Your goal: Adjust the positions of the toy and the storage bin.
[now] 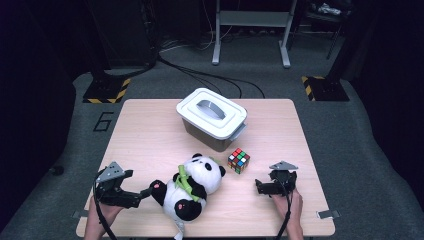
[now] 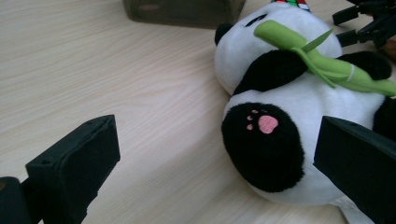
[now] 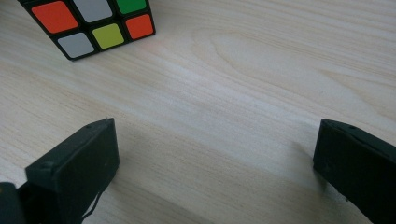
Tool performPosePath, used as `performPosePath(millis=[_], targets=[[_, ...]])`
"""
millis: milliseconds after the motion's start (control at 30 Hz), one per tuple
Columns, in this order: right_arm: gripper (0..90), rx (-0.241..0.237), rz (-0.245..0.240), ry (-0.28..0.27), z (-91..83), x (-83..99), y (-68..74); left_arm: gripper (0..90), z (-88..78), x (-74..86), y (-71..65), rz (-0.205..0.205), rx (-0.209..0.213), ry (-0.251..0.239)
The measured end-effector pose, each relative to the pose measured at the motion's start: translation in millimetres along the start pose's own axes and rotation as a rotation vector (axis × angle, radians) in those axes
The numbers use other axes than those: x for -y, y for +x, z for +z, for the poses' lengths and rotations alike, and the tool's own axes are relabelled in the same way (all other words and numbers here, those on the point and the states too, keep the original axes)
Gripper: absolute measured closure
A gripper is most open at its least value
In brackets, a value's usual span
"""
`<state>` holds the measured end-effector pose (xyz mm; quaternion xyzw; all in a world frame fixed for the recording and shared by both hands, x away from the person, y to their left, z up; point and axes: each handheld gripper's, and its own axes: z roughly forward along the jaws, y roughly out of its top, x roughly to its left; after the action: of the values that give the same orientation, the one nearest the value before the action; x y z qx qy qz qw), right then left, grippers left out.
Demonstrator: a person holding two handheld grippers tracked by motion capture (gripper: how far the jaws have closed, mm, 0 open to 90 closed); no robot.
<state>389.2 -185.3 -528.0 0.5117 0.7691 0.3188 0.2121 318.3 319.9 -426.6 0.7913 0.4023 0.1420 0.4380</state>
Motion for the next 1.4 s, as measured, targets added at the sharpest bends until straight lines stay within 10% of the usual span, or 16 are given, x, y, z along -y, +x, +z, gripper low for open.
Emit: performPosePath(millis=[533,1033,1400], targets=[[0.0,-0.002,0.002,-0.003,-0.1,0.4,-0.2,1.8,22.6,2.2,-12.9,-0.028,0.120,0.027],[0.0,0.004,0.007,-0.004,-0.3,0.7,-0.3,58.0,38.0,13.5,-4.1,-0.060,0.166,0.021],[0.0,0.005,0.008,-0.004,-0.3,0.7,-0.3,65.3,30.4,7.0,3.9,0.009,0.160,0.018]])
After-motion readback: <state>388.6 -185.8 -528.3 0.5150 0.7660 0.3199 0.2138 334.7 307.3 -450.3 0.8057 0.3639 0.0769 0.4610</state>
